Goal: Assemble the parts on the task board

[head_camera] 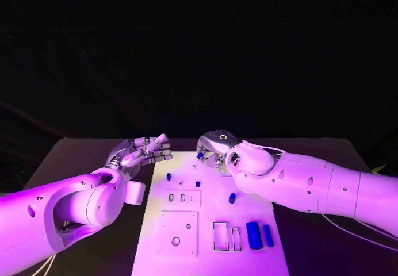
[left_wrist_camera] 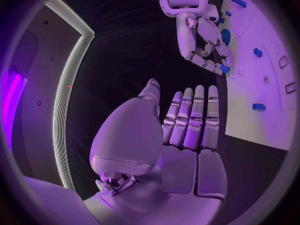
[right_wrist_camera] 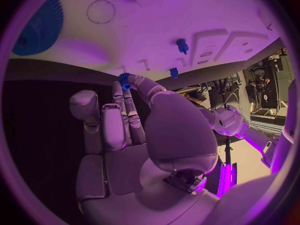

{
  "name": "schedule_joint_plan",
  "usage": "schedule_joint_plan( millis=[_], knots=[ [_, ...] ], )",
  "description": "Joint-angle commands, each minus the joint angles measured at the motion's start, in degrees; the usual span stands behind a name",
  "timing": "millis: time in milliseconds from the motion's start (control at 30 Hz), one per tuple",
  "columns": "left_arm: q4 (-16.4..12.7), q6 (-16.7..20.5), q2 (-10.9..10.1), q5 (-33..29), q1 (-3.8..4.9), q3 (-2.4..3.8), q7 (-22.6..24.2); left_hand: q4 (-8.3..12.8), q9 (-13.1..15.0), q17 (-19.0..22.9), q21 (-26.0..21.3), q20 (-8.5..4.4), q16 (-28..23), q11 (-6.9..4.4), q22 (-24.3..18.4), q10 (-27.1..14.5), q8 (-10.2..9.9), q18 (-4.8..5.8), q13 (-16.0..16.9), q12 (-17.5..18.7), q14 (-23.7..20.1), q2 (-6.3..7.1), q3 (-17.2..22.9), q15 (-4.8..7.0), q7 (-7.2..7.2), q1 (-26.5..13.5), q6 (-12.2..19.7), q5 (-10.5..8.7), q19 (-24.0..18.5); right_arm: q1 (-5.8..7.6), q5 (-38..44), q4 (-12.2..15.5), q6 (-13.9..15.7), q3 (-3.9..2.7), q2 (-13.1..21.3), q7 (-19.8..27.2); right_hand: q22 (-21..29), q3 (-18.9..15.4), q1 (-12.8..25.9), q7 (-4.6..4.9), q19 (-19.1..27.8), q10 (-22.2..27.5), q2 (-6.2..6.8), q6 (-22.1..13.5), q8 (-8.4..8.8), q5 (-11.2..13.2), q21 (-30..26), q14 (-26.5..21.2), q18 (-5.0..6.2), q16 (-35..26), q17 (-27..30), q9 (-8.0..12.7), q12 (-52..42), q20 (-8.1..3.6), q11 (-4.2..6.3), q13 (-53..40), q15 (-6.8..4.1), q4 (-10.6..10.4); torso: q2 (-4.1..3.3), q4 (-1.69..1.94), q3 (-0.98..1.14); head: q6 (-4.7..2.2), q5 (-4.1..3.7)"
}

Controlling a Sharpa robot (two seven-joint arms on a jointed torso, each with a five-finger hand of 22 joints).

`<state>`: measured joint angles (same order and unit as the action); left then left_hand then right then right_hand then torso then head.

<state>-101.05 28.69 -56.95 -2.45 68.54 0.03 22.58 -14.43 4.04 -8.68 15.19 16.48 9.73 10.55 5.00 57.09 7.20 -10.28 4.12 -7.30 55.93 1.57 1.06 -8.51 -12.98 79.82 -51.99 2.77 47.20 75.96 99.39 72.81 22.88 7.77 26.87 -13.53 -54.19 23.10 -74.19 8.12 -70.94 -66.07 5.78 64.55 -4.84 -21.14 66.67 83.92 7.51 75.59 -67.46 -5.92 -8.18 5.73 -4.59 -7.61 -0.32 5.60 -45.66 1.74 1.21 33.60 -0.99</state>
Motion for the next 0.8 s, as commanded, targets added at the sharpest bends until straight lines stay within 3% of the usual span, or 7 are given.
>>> schedule_joint_plan(
  millis=[33,800],
  knots=[
    [-0.2,-0.3,0.1,-0.1,0.14,0.05,0.6,0.2,-0.1,0.0,-0.4,-0.11,-0.4,0.05,0.0,-0.5,-0.3,-0.11,-0.1,0.3,-0.1,-0.37,0.0,-0.1,-0.32,-0.1,0.0,0.02,-0.4,-0.07,0.3,-0.3,0.5,-0.02,-0.3,0.1,0.0,0.2,0.0,0.29,-0.2,0.0,0.46,0.0,0.25,0.2,0.2,2.3,-0.64,0.4,0.0,-0.1,-0.4,0.04,-0.06,0.0,0.27,0.0,-0.01,-0.02,-0.01,0.09,0.08],
    [-0.3,-0.4,0.1,-0.1,0.54,0.05,0.5,0.2,-0.1,0.0,-0.4,-0.11,-0.4,0.05,0.0,-0.5,-0.3,-0.11,-0.1,0.3,-0.1,-0.37,0.0,-0.1,-0.32,-0.1,0.0,0.02,-0.4,-0.52,0.0,-3.1,-0.7,-0.01,-2.3,0.6,-0.1,0.6,0.3,0.39,0.0,0.2,0.76,-0.2,0.43,0.3,0.3,2.2,-0.61,0.5,-0.1,-0.1,-0.3,0.11,-0.16,0.1,0.34,-0.2,-0.04,0.03,-0.06,0.55,0.22]
  ],
)
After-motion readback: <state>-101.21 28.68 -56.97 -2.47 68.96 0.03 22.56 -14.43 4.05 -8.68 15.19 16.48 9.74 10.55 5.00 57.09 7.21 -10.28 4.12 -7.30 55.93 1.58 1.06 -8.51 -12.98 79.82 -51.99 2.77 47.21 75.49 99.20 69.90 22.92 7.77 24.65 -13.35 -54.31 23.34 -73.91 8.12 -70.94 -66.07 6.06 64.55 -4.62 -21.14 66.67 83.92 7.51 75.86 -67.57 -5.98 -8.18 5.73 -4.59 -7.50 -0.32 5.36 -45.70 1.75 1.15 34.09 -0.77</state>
